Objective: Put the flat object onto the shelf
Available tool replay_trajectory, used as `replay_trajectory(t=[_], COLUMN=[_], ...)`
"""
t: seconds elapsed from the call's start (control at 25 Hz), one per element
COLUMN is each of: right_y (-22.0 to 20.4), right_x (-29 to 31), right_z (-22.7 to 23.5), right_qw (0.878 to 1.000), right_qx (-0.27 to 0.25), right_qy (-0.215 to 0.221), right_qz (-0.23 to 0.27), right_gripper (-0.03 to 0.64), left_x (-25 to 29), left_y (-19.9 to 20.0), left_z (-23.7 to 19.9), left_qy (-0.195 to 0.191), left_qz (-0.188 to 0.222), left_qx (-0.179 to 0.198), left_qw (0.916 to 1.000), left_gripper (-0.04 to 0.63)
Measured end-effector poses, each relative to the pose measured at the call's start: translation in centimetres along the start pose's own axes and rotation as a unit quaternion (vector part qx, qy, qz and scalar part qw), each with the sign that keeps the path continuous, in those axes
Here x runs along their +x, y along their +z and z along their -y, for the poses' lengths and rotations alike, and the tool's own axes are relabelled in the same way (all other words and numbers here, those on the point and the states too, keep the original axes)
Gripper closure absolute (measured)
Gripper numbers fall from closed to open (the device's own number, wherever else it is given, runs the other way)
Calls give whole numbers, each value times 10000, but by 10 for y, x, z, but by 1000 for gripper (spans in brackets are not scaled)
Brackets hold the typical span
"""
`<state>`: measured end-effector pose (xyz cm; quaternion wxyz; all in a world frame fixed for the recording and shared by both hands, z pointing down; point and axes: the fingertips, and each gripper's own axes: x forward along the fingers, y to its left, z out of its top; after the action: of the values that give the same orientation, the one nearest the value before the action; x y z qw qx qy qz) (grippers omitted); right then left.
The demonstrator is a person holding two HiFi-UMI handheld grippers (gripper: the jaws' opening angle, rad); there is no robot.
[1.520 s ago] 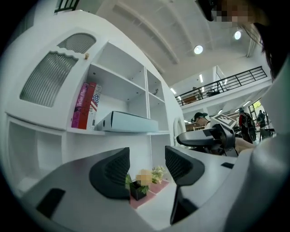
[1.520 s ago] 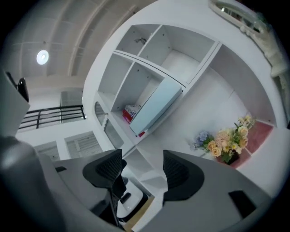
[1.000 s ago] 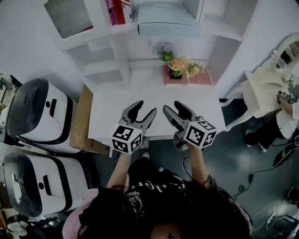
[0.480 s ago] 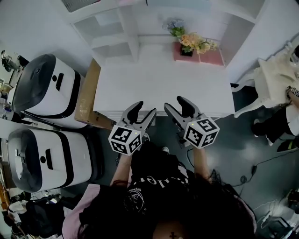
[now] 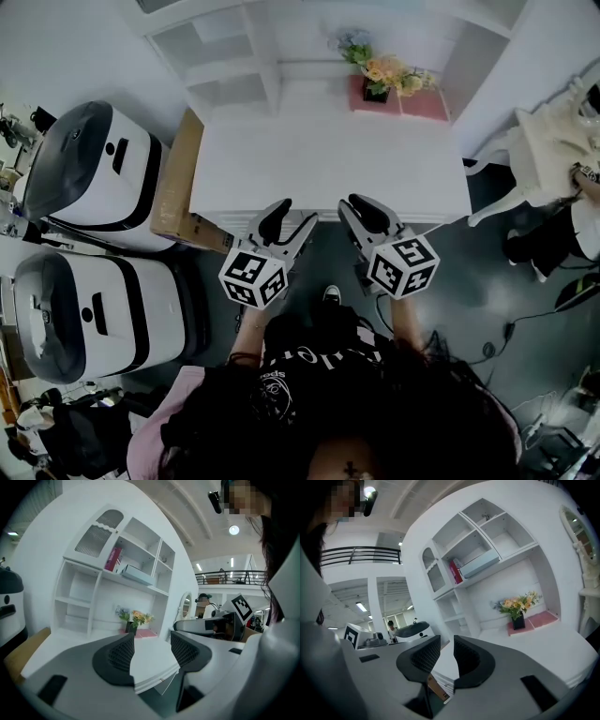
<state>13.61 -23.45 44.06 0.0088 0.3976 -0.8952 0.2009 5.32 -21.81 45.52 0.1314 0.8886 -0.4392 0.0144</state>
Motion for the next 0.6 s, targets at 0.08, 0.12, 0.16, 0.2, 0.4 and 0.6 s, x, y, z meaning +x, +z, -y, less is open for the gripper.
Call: replay_trajectory(t=[0.08,0.12,0.16,0.2,0.4,0.6], right_y=[-1,-1,-2,-4,-25,-55], right_x=[0,1,2,3,6,0], right_z=[-11,-18,-25,-32,-81,-136], right_qw=[10000,10000,9999,9999,9996,9989], right_qx=[-38,-55,-66,-69,-16,112], right_qy=[-28,-48,-71,-95,-219,-368], right_qz=[29,56,88,118,204,262], right_gripper=[509,516,523,527,538,541], left_x=[-9,-15,-22,-30,-81,-140], left_y=[2,3,3,3,-3,-15], left_z=[1,2,2,1,-2,-6], left_qy=[-102,-153,-203,-257,-604,-818], left_qz=[21,28,32,30,-31,-64], left_qx=[34,51,61,64,108,224], left_qw=[9999,9999,9998,9996,9981,9964], left_gripper=[341,341,341,341,341,343])
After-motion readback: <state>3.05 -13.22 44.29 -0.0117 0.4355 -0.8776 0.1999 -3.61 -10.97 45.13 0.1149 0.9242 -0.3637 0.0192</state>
